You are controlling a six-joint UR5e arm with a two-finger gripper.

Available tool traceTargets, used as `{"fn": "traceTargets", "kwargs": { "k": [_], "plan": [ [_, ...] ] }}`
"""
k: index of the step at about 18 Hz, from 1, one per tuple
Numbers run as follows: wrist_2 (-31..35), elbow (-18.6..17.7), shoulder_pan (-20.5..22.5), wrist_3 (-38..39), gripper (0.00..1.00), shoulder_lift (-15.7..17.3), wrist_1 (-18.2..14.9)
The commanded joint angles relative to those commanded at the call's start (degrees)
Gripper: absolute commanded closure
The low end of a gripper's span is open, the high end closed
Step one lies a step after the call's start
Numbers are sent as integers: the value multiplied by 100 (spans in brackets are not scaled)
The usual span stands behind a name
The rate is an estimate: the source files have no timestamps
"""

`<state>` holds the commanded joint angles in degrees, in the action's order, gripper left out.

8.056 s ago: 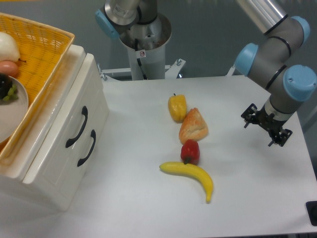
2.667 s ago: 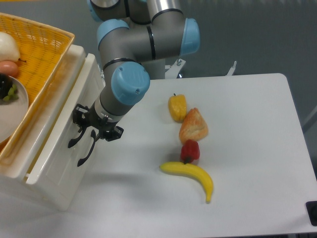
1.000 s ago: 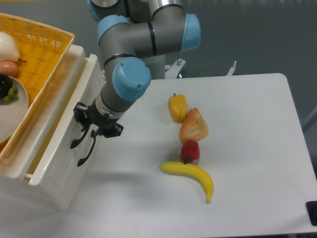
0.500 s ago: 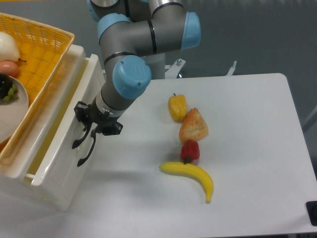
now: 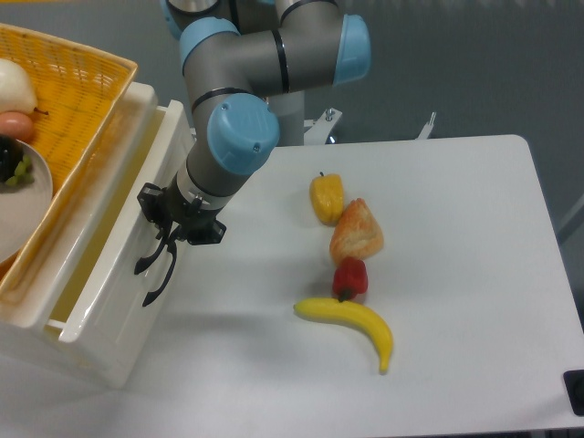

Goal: Slide open the top white drawer
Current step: 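Pull the upper drawer handle outward, sliding the drawer open, then keep pulling the drawer handle until the drawer is fully extended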

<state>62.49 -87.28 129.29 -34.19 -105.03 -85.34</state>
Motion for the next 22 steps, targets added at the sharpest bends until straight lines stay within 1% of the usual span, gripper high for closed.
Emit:
{"fn": "traceTargets", "kwargs": {
  "k": [8,15,22],
  "plan": [
    [18,26,61,0,82,-9,18],
    [18,70,210,-9,82,0,18],
    [26,97,264,-9,82,-17,26]
  ]
}}
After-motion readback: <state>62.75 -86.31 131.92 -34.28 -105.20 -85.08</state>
